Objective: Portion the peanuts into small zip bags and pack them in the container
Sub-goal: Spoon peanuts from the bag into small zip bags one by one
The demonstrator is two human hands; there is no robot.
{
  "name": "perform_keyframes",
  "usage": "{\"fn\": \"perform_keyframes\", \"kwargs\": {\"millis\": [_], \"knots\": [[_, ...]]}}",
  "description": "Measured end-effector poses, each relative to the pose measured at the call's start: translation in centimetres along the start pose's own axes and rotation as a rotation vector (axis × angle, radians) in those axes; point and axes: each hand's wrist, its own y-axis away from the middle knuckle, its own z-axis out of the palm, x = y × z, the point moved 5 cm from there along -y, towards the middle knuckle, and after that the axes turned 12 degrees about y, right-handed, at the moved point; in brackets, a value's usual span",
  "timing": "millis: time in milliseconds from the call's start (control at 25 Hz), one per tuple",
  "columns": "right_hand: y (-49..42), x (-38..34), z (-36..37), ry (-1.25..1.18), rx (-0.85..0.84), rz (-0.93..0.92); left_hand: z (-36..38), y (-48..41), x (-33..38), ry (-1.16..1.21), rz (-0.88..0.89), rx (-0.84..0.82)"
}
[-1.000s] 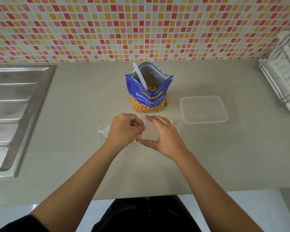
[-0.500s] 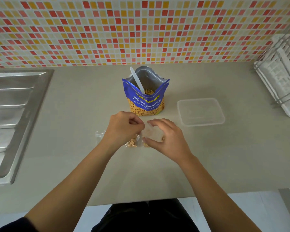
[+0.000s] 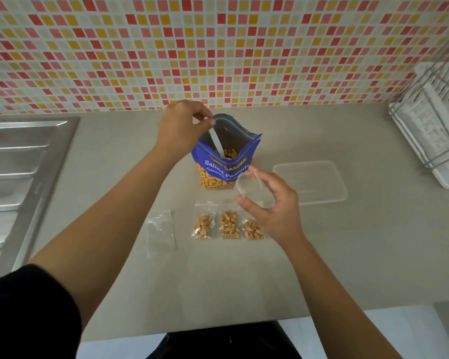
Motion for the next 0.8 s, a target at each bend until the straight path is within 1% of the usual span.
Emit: {"fn": "perform_keyframes", "kwargs": {"millis": [40,120,200,240,280,360,440,560,680,800], "knots": [[-0.4,0.2,0.1,-0.016,0.010,0.011,0.2,0.2,0.2,0.022,0.004,-0.013],[-1.2,0.5,0.2,-0.078,0.034,0.056,1.2,0.6,0.6,0.033,-0.037,-0.119],[-1.9,1.0,0.5,-0.153,0.054,0.106,1.6,1.1,0.7,-0.042,-0.072,-0.182],[-2.3,1.1,0.5,-0.160,0.058,0.111,1.2,1.2,0.8,-0.093,-0.064,-0.154],[-2.6,1.1,0.4,-0.140,0.055,0.091,0.4,1.2,0.9,-0.163,-0.040,-0.087],[-3.5,1.0,0.3,-0.071,0.025,0.017,-0.7,1.2,0.6,-0.359,0.005,0.014],[-4.3,0.8,0.3,-0.010,-0.032,-0.030,0.0,1.4,0.3,-0.449,-0.002,-0.040],[-5.2,0.7,0.4,0.092,-0.119,-0.060,2.2,0.9,0.2,-0.378,-0.120,-0.164],[-5.5,0.7,0.2,0.109,-0.134,-0.051,2.8,-0.3,-0.1,-0.360,-0.246,-0.188],[-5.4,0.8,0.1,0.087,-0.125,-0.036,3.3,-0.4,-0.6,-0.262,-0.307,-0.234]]}}
